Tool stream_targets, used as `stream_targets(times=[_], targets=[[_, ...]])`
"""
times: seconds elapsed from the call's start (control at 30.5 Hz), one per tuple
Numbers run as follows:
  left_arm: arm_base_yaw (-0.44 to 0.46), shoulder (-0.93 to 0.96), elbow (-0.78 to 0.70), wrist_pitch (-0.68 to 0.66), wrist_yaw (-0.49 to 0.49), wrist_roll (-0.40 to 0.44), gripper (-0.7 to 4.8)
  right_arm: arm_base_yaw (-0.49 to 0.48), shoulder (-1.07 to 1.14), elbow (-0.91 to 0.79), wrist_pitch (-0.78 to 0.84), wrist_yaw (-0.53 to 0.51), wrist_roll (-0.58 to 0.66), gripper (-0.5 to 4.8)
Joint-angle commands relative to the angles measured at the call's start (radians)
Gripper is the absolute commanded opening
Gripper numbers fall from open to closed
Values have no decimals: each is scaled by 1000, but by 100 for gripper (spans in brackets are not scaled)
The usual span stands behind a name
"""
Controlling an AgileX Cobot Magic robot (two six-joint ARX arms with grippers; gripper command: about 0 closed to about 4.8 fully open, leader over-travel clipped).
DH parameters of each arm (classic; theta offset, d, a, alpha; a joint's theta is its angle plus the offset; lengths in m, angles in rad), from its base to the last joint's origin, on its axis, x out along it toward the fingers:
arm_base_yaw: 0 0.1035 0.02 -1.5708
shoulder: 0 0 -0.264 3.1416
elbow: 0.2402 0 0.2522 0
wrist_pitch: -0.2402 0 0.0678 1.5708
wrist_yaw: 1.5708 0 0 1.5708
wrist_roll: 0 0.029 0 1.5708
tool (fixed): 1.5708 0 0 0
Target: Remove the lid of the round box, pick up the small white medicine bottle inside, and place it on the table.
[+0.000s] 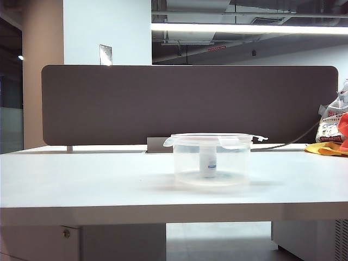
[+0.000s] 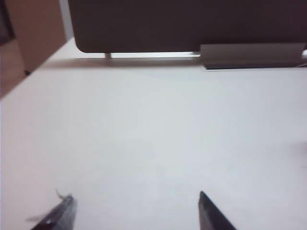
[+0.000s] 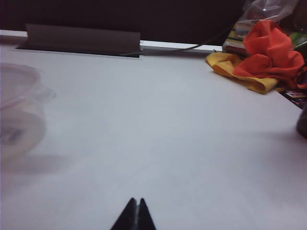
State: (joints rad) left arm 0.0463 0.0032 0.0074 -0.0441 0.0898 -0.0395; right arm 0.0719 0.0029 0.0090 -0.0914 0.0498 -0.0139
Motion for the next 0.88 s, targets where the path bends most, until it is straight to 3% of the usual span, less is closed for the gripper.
stream_targets(times=[0.03, 0.1, 0.33, 0.49, 0.88], targets=[[2, 0, 0, 8, 90, -122, 332, 0, 0, -4, 40, -73, 73, 0], [2, 0, 0, 9, 135, -181, 332, 0, 0, -4, 41, -119, 74, 0], [2, 0, 0, 37, 192, -218, 341, 1, 0, -4, 43, -142, 75, 0], [2, 0, 2, 61, 255, -406, 341, 1, 0, -3, 61, -123, 75, -1], [2, 0, 1, 69, 290, -406, 341, 1, 0, -4, 66, -116, 75, -1]])
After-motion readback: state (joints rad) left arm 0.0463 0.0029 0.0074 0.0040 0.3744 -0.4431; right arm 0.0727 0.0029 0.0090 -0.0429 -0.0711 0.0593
